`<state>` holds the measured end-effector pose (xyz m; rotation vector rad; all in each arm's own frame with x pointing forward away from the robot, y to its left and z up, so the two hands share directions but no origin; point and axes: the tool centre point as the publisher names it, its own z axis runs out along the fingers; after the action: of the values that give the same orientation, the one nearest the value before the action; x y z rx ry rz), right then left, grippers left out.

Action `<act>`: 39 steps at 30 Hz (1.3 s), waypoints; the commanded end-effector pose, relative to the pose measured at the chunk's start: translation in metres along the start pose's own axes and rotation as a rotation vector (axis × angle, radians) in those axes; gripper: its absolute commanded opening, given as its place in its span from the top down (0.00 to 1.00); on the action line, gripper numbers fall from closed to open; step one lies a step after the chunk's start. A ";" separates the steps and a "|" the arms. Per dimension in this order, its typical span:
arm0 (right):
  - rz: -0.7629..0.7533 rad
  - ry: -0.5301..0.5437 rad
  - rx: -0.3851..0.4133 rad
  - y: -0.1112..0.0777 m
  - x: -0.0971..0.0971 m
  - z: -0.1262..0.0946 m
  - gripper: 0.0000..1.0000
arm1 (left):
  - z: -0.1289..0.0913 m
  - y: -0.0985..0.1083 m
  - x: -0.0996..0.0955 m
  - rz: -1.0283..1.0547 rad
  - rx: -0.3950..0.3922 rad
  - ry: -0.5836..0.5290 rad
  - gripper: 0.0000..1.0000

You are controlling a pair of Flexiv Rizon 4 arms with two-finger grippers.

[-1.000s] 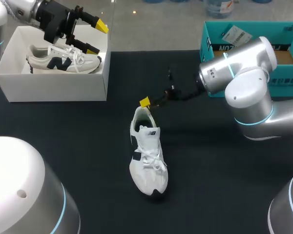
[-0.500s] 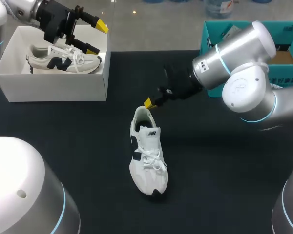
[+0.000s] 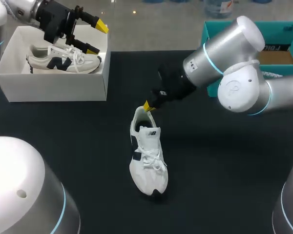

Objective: Take the shoe out of the shoebox, open the shoe tongue, remove and reinsert the insole, then place the shoe into the shoebox

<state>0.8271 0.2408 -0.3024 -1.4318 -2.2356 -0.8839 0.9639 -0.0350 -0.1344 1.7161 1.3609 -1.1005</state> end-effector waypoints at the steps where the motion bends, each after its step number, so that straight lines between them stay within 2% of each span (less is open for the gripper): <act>1: 0.039 -0.276 -0.005 0.001 0.004 0.018 1.00 | 0.000 0.000 0.000 0.001 0.000 0.004 0.00; 5: 0.048 -0.358 0.018 -0.005 0.004 0.021 1.00 | 0.000 0.000 0.000 0.001 0.000 0.004 0.00; 13: 0.060 -0.442 0.086 -0.022 0.002 0.034 1.00 | 0.000 0.000 0.000 0.001 0.000 0.004 0.00; 19: 0.046 -0.500 0.131 -0.023 -0.008 0.045 1.00 | 0.000 0.000 0.000 0.001 0.000 0.004 0.00; 31: 0.061 -0.506 0.169 -0.028 -0.040 0.071 1.00 | 0.000 0.000 0.000 0.001 0.000 0.004 0.00; 39: 0.084 -0.494 0.211 -0.035 -0.052 0.085 1.00 | 0.000 0.000 0.000 0.001 0.000 0.004 0.00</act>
<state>0.8184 0.2480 -0.3985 -1.7806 -2.4986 -0.2678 0.9639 -0.0349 -0.1345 1.7161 1.3609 -1.1005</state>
